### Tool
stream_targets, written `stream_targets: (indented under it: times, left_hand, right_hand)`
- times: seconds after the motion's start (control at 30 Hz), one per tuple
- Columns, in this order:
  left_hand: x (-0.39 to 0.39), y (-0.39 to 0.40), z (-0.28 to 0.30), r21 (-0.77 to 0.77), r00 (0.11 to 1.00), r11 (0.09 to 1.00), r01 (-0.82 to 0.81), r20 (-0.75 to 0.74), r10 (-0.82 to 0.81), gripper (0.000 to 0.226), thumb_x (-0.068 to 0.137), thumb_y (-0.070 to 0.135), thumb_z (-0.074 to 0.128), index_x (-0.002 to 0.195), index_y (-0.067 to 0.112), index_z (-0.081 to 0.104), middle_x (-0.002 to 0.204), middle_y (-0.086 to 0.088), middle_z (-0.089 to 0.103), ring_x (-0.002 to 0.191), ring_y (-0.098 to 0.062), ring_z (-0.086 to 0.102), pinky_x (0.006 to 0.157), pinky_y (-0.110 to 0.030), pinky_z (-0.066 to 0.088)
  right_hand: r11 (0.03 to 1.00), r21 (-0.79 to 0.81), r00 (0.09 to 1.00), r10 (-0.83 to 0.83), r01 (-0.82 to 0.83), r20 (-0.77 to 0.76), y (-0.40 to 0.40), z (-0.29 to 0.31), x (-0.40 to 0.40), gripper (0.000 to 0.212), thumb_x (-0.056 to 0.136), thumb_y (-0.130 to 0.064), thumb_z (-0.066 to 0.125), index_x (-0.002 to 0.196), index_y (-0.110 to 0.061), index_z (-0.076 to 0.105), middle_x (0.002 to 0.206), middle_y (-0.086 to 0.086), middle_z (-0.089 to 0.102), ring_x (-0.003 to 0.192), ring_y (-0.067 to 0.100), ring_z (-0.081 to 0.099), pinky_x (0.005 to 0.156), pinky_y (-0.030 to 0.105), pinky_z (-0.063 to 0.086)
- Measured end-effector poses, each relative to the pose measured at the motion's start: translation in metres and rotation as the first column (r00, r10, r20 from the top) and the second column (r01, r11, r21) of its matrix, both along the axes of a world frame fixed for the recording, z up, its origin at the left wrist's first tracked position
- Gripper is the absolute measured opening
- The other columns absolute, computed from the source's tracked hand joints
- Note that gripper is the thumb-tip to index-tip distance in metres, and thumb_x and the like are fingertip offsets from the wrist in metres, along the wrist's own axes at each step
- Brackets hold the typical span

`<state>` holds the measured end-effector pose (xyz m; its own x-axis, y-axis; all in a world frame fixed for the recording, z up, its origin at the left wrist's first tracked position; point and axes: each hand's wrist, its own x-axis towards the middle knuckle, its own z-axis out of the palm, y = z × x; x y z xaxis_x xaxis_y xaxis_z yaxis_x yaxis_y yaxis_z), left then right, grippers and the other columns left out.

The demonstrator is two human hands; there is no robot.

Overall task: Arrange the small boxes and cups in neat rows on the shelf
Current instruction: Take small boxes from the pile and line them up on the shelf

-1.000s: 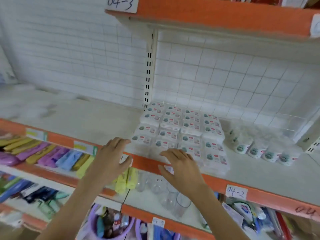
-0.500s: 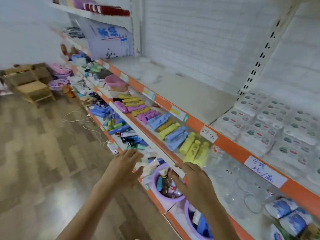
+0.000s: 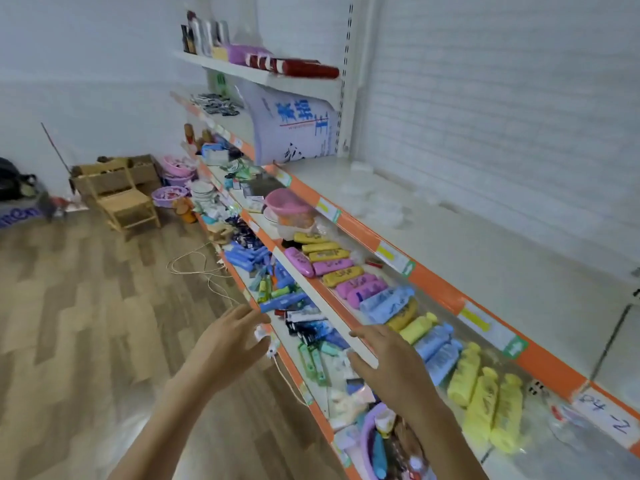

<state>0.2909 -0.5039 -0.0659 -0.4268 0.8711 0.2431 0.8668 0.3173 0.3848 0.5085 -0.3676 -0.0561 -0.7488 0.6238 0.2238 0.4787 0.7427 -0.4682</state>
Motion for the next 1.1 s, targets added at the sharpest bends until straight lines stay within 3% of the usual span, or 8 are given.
stream_targets:
  times: [0.23, 0.4, 0.5, 0.63, 0.73, 0.9, 1.0, 1.1]
  left_hand:
    - [-0.092, 0.076, 0.025, 0.020, 0.989, 0.990, 0.138, -0.051, -0.137, 0.029, 0.088, 0.030, 0.057, 0.116, 0.024, 0.058, 0.115, 0.009, 0.055, 0.100, -0.008, 0.052, 0.077, -0.017, 0.038]
    - [-0.127, 0.159, 0.041, 0.061, 0.962, 0.960, 0.272, -0.053, -0.269, 0.028, 0.090, 0.031, 0.055, 0.117, 0.026, 0.056, 0.113, 0.016, 0.048, 0.105, -0.004, 0.047, 0.075, -0.011, 0.033]
    - [-0.148, 0.222, 0.050, 0.058, 0.940, 0.941, 0.333, -0.090, -0.328, 0.031, 0.089, 0.032, 0.055, 0.118, 0.022, 0.056, 0.118, 0.010, 0.051, 0.112, -0.012, 0.048, 0.085, -0.020, 0.038]
    - [-0.171, 0.308, 0.062, -0.002, 0.926, 0.931, 0.365, -0.102, -0.364, 0.049, 0.082, 0.051, 0.040, 0.119, 0.023, 0.055, 0.119, 0.006, 0.054, 0.111, -0.014, 0.050, 0.090, -0.038, 0.045]
    - [-0.186, 0.369, 0.062, -0.026, 0.908, 0.910, 0.414, -0.056, -0.415, 0.033, 0.090, 0.034, 0.051, 0.120, 0.021, 0.053, 0.116, 0.003, 0.052, 0.113, -0.014, 0.047, 0.094, -0.031, 0.041]
    - [-0.202, 0.452, 0.054, -0.103, 0.869, 0.869, 0.484, -0.057, -0.491, 0.040, 0.089, 0.033, 0.055, 0.128, 0.024, 0.047, 0.124, 0.001, 0.046, 0.117, -0.016, 0.042, 0.095, -0.031, 0.038]
    - [-0.208, 0.487, 0.039, -0.191, 0.828, 0.816, 0.546, -0.024, -0.560, 0.048, 0.087, 0.033, 0.058, 0.132, 0.026, 0.043, 0.131, 0.000, 0.040, 0.122, -0.016, 0.036, 0.097, -0.028, 0.034]
    - [-0.214, 0.515, 0.029, -0.167, 0.807, 0.798, 0.579, -0.015, -0.590, 0.051, 0.086, 0.033, 0.060, 0.134, 0.028, 0.042, 0.136, 0.001, 0.036, 0.126, -0.016, 0.032, 0.099, -0.028, 0.032]
  right_hand:
    - [0.997, -0.013, 0.993, -0.083, 0.082, -0.080, 0.070, 0.030, -0.079, 0.025, 0.087, -0.037, 0.056, 0.111, -0.031, 0.058, 0.108, -0.017, 0.057, 0.103, 0.004, 0.053, 0.081, 0.021, 0.042]
    - [0.985, 0.038, 0.982, -0.161, 0.166, -0.102, 0.146, 0.057, -0.097, 0.025, 0.087, -0.033, 0.058, 0.112, -0.029, 0.059, 0.112, -0.013, 0.056, 0.103, 0.007, 0.053, 0.085, 0.024, 0.041]
    - [0.967, 0.107, 0.970, -0.219, 0.229, -0.102, 0.200, 0.068, -0.108, 0.026, 0.087, -0.033, 0.059, 0.113, -0.029, 0.059, 0.113, -0.014, 0.055, 0.103, 0.006, 0.053, 0.081, 0.019, 0.036]
    - [0.953, 0.142, 0.963, -0.269, 0.268, -0.009, 0.279, 0.071, -0.131, 0.030, 0.089, -0.036, 0.055, 0.118, -0.026, 0.056, 0.119, -0.009, 0.054, 0.110, 0.011, 0.051, 0.083, 0.022, 0.035]
    - [0.959, 0.082, 0.953, -0.280, 0.271, 0.117, 0.331, 0.064, -0.152, 0.034, 0.090, -0.039, 0.052, 0.122, -0.026, 0.052, 0.126, -0.005, 0.050, 0.116, 0.013, 0.046, 0.090, 0.026, 0.036]
    - [0.966, 0.010, 0.908, -0.248, 0.260, 0.339, 0.383, 0.055, -0.180, 0.046, 0.090, -0.046, 0.051, 0.130, -0.025, 0.044, 0.134, 0.001, 0.043, 0.118, 0.019, 0.044, 0.097, 0.034, 0.038]
    - [0.957, -0.079, 0.908, -0.238, 0.281, 0.345, 0.401, 0.047, -0.190, 0.051, 0.087, -0.051, 0.052, 0.132, -0.028, 0.040, 0.132, -0.001, 0.045, 0.115, 0.017, 0.048, 0.094, 0.035, 0.040]
    - [0.954, -0.095, 0.922, -0.246, 0.286, 0.299, 0.416, 0.042, -0.194, 0.051, 0.091, -0.050, 0.048, 0.136, -0.029, 0.038, 0.138, -0.003, 0.039, 0.124, 0.015, 0.041, 0.099, 0.032, 0.035]
